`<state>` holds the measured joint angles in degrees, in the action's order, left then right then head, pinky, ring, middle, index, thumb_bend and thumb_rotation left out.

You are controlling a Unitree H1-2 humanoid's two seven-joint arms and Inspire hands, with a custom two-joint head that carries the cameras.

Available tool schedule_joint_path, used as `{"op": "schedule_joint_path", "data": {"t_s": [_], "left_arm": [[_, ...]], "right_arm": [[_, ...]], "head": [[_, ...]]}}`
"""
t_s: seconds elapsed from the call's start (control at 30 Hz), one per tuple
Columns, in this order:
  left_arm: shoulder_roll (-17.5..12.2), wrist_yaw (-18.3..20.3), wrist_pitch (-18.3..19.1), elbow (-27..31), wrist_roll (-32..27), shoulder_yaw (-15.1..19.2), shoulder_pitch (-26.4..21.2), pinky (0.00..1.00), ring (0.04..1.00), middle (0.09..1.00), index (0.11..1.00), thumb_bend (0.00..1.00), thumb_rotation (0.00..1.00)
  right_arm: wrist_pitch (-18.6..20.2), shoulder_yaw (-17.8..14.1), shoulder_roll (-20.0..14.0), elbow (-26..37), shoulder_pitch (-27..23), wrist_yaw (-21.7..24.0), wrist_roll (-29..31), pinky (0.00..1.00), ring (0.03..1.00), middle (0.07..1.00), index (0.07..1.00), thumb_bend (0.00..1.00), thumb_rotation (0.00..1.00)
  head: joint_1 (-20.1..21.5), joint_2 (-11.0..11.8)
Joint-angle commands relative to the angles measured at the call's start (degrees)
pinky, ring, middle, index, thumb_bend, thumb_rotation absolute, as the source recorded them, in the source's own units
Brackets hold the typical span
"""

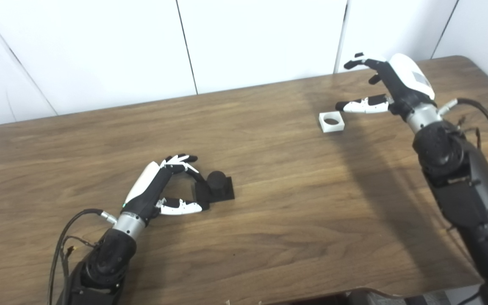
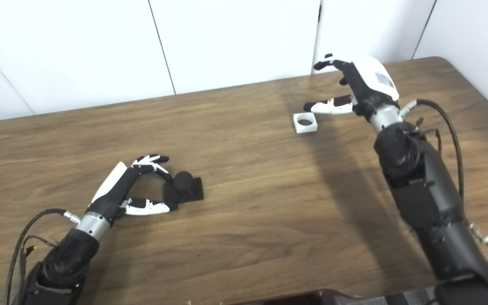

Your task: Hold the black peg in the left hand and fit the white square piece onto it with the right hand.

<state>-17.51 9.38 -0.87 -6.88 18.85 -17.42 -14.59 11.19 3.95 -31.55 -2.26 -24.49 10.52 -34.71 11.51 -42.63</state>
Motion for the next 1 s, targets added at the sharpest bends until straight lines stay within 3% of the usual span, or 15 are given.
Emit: {"op": "schedule_joint_path", "data": {"t_s": [0.0, 0.23, 0.3, 0.47, 0.53, 0.63, 0.97], "left_arm": [[0.3, 3.5, 1.5, -2.7, 0.1, -1.8, 1.3, 1.0, 0.969, 0.887, 0.486, 0.52, 0.08], [0.4, 3.5, 2.2, -1.8, 0.0, -1.6, 1.9, 1.0, 0.974, 0.887, 0.486, 0.52, 0.08], [0.5, 3.6, 2.4, -1.6, -0.1, -1.5, 2.0, 1.0, 0.978, 0.889, 0.486, 0.52, 0.08], [0.4, 3.3, 1.7, -1.8, 0.2, -1.6, 2.2, 1.0, 0.971, 0.884, 0.486, 0.52, 0.08], [0.4, 3.2, 1.4, -1.7, 0.2, -1.6, 2.3, 1.0, 0.97, 0.883, 0.486, 0.52, 0.08], [0.5, 3.2, 1.8, -1.4, 0.4, -1.6, 2.4, 1.0, 0.972, 0.887, 0.486, 0.52, 0.08], [0.8, 3.0, 2.4, -0.6, 0.7, -1.5, 3.0, 1.0, 0.968, 0.884, 0.486, 0.52, 0.08]], "right_arm": [[-0.5, 0.8, -2.6, -0.7, -4.7, 1.5, -0.7, 0.71, 0.905, 0.929, 0.785, 0.75, 0.35], [-3.6, 3.6, -4.2, -8.4, -9.1, 3.7, 0.9, 0.73, 0.913, 0.909, 0.774, 0.78, 0.35], [-3.6, 4.6, -4.5, -9.9, -9.8, 4.2, 0.4, 0.73, 0.91, 0.907, 0.775, 0.78, 0.36], [-2.3, 7.3, -5.0, -13.0, -11.4, 6.9, -0.4, 0.84, 0.927, 0.934, 0.799, 0.79, 0.48], [-1.7, 7.9, -4.9, -14.0, -11.8, 8.3, -0.1, 0.82, 0.927, 0.938, 0.804, 0.81, 0.5], [-1.4, 8.8, -4.8, -15.6, -12.4, 9.8, 0.1, 0.82, 0.929, 0.945, 0.813, 0.84, 0.52], [-2.0, 10.9, -3.8, -17.4, -12.0, 12.3, 1.5, 0.96, 0.985, 0.981, 0.815, 0.96, 0.51]], "head": [[-0.1, -0.1], [-0.6, -0.1], [-0.6, -0.2], [-0.8, -0.3], [-1.0, -0.4], [-1.1, -0.5], [-1.6, -1.1]]}}
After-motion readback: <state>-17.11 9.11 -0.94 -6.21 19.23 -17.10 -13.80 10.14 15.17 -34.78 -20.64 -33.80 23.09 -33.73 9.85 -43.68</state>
